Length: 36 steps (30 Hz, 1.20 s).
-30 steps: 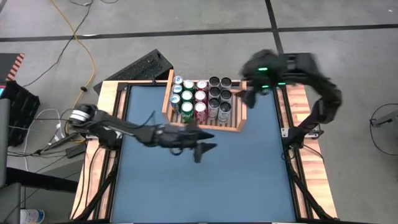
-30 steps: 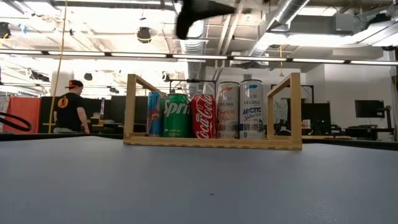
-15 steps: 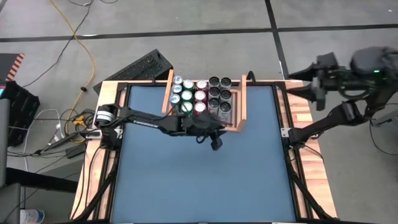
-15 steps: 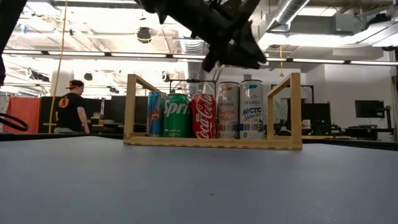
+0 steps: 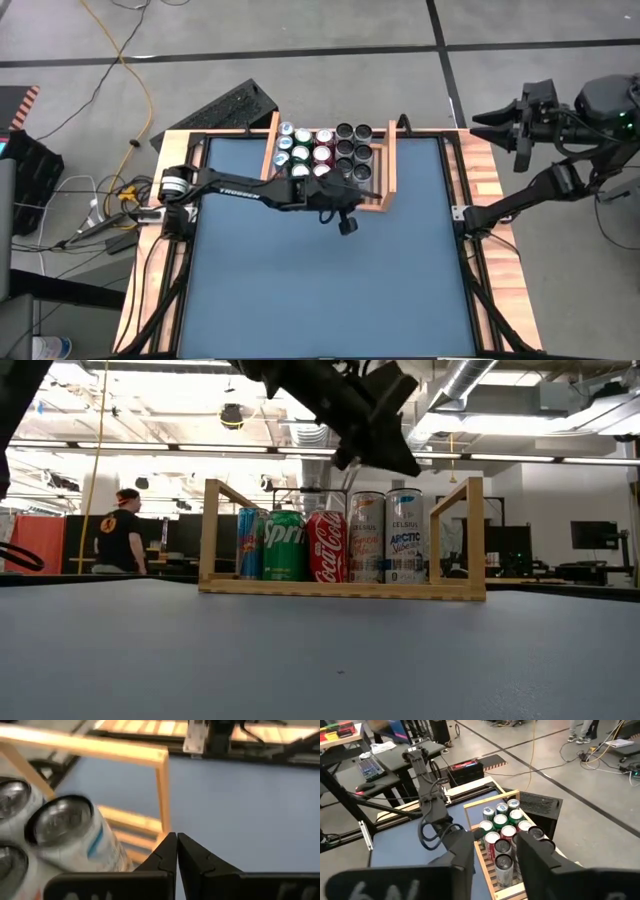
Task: Place canned beverage on shelf
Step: Put the light blue soda can on the shelf
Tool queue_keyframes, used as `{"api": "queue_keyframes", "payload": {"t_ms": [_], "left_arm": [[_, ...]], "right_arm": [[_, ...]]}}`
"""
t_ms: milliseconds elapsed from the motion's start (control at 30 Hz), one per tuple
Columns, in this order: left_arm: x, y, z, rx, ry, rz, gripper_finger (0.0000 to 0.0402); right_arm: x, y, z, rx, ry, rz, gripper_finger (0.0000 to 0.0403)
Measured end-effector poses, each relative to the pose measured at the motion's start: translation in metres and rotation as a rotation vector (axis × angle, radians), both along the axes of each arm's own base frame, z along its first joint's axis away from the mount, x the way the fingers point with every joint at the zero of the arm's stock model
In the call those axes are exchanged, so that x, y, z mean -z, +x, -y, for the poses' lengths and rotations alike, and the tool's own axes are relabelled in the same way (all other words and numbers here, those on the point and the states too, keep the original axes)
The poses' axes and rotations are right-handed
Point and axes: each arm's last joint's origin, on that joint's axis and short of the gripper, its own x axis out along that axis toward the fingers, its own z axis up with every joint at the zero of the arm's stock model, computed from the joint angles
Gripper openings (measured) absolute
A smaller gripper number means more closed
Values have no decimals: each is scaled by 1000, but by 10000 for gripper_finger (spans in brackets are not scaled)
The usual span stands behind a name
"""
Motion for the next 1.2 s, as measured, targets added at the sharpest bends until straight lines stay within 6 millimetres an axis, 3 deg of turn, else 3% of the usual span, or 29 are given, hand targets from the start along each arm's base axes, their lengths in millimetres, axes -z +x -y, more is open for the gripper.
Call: {"api": "queue_keyframes", "payload": {"t_ms": [200,467,600,1200], "left_arm": [[8,5,-6,-20,36,-1,0],[35,19,-7,-30,54,-76,0],[33,27,-8,-40,65,-55,0],[44,26,-30,-141,92,-94,0]], "right_arm": [[0,0,0,0,2,0,96],[0,1,0,3,13,1,87],[0,3,0,7,27,2,87],[0,3,0,7,26,1,87]]}}
